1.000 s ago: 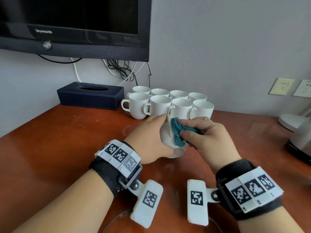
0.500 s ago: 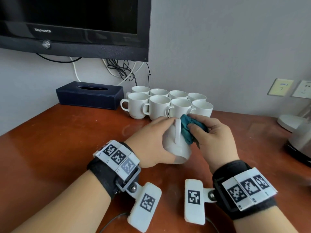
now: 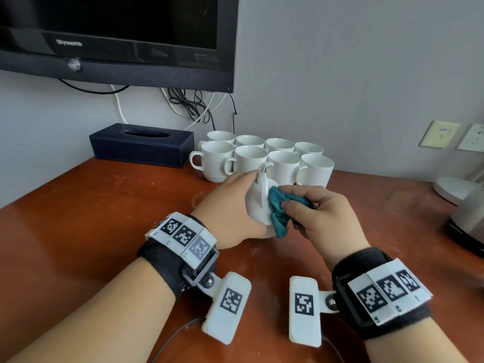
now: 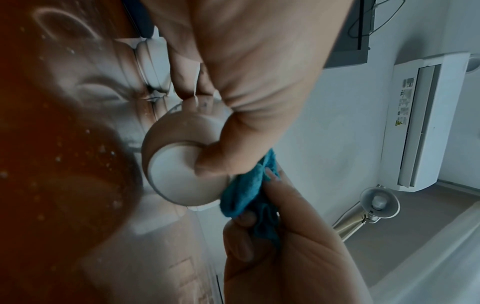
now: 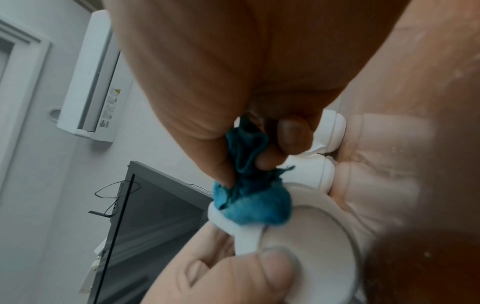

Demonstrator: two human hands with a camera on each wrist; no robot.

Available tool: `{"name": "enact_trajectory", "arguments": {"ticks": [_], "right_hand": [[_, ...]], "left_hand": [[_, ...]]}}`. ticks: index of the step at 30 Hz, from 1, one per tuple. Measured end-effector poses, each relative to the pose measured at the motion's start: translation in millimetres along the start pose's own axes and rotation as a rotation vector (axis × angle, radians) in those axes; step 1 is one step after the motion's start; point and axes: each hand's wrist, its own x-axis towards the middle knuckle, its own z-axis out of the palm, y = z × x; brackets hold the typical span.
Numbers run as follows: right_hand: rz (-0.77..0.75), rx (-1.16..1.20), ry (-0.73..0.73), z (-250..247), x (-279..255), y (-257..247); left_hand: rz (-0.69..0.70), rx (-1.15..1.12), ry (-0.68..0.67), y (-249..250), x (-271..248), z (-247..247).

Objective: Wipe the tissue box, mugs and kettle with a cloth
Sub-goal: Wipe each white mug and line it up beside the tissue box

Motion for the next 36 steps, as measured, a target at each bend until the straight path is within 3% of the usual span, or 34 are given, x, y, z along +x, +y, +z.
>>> {"name": "enact_trajectory", "arguments": {"ticks": [7,15,19,26,32,36], "right_hand": [[-0.044,-0.036,0.159,-5.6,8.1,5.4],[0.023,0.049,-0.011,-0.8,0.3,-2.3],[0.008,0.018,0.001,-0.6,-0.6,0.1],[-0.049,-0.033,0.156,-6.5,7.2,6.8],[0.027,0.023,0.052,-4.8,2.9,3.4],[0.054,-0.002,0.004,-2.9,3.3,5.5]], "left_hand": [[0.074,0.052,-0.102,9.2,-3.1,5.3],[-0.058,-0.025,0.113,-0.6,0.7,-2.2],[-0.065,-0.011,0.078,-0.3,-0.6,-4.0],[0.027,-0.02,-0.05,5.1,-2.5,2.2],[-0.022,-0.051,0.035,2.9,-1.9,0.2],[-0.081,-0.016,0.013,2.5,-1.4,-2.0]]}}
